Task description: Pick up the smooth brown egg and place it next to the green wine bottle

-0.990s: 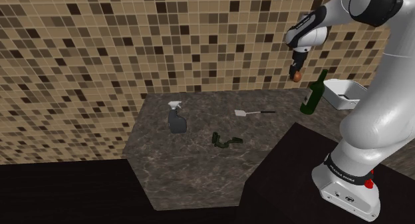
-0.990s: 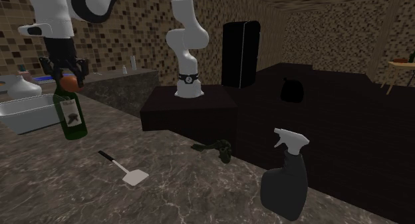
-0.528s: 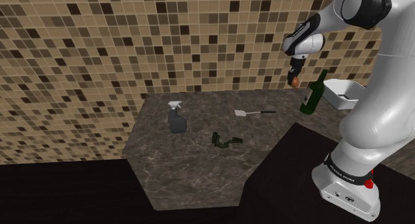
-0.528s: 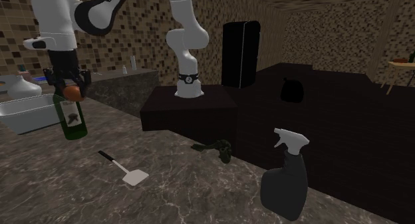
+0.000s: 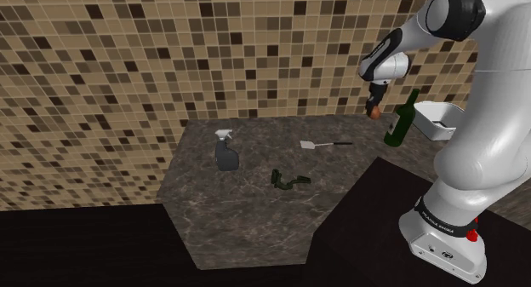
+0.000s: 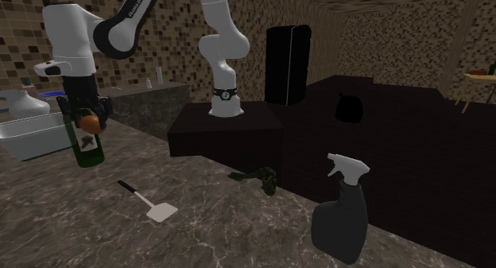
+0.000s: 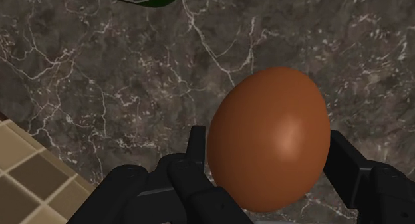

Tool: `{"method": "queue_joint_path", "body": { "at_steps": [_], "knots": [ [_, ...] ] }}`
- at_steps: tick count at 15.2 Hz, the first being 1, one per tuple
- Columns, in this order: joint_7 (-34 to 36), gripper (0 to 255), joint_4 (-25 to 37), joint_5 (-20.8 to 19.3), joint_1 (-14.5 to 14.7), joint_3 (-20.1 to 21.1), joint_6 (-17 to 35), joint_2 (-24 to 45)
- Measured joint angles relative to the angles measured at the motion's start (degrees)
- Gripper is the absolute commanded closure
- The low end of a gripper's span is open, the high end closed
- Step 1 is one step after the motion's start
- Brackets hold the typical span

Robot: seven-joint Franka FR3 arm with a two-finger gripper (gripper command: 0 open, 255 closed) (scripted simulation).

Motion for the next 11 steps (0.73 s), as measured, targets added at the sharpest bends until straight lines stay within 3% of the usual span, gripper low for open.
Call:
{"method": "queue_joint_path", "body": {
  "at_steps": [11],
  "knots": [
    [-1.4,255,0.4,2.8,-1.5,2.1,6.4,7.0]
  ]
}}
